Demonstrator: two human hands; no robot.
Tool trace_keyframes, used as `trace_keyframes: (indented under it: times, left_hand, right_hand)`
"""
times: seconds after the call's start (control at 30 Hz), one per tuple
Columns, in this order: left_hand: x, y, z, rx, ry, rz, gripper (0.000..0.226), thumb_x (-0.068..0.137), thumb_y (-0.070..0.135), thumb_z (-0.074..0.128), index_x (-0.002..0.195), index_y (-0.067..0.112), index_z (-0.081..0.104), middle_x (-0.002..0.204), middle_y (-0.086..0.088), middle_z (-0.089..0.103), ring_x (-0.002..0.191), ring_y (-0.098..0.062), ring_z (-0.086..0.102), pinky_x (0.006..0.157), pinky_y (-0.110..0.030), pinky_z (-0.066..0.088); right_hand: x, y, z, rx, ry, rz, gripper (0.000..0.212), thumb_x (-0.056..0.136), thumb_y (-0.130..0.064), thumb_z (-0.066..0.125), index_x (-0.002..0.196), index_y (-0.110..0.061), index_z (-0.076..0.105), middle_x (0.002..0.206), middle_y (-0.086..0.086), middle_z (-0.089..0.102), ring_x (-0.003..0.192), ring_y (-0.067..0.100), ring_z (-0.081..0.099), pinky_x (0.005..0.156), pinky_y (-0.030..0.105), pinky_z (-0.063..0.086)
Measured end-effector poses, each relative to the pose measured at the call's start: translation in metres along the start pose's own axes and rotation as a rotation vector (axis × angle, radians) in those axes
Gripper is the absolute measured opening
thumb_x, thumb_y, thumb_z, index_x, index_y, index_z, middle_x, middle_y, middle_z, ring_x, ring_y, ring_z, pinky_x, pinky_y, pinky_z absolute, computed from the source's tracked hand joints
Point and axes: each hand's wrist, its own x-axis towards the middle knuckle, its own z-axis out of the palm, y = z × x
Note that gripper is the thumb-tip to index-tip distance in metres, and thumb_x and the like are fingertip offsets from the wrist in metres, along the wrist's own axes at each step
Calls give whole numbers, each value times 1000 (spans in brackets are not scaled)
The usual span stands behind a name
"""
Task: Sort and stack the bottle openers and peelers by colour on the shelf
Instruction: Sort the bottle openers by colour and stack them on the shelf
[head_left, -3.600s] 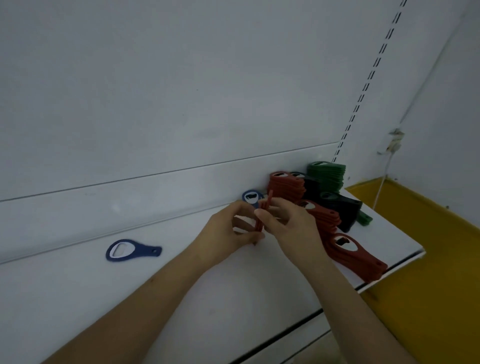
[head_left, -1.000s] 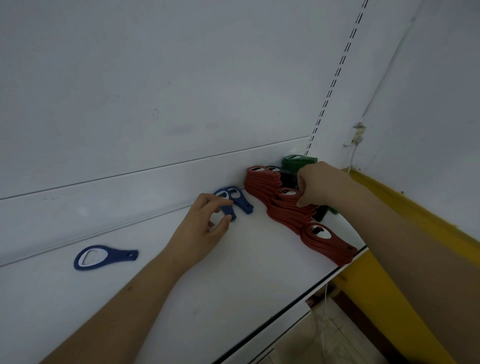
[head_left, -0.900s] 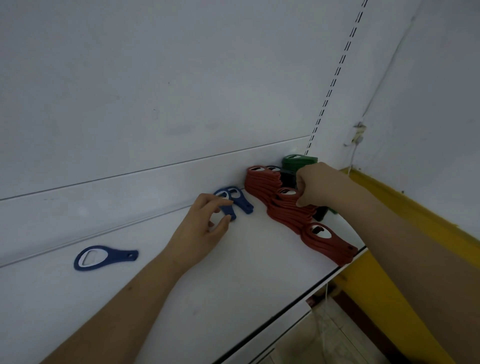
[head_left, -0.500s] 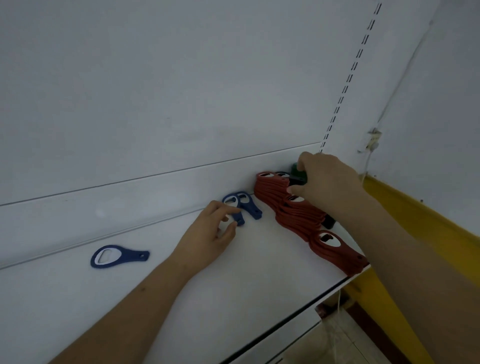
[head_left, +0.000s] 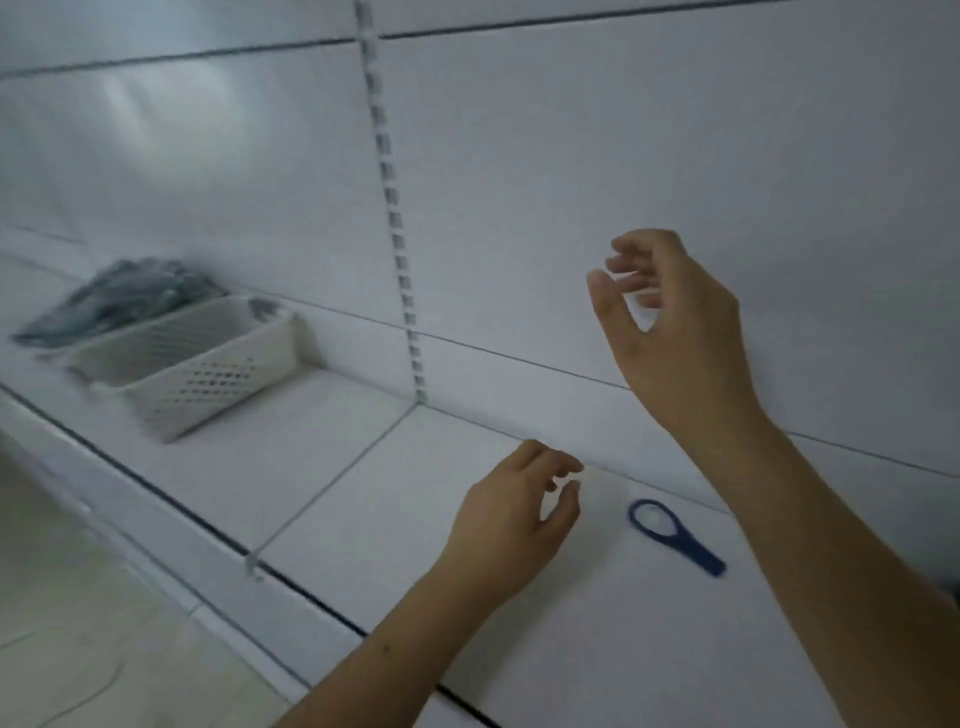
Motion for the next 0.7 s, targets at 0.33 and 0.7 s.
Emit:
trace_keyframes:
  times: [0.33,0.7]
  left_hand:
    - [-36,-211,-201,286,611,-241,15,91,22,57,99,21,70,103,9,55,102,-10,50,87,-27,44]
    - [2,-352,-366,346,163,-416,23,95,24,57,116,26,66,117,10,57,101,-13,58,89,-33,51]
  right_hand:
    - [48,-121,246,266,-324,-112,45,97,-51,44,133,-25,48,126,-7,56,109,10,57,94,31,49]
    - [112,-186,471,-186,-1031,-152,76,83,-51,69,146,-25,37,142,3,48,120,18,53,98,33,47]
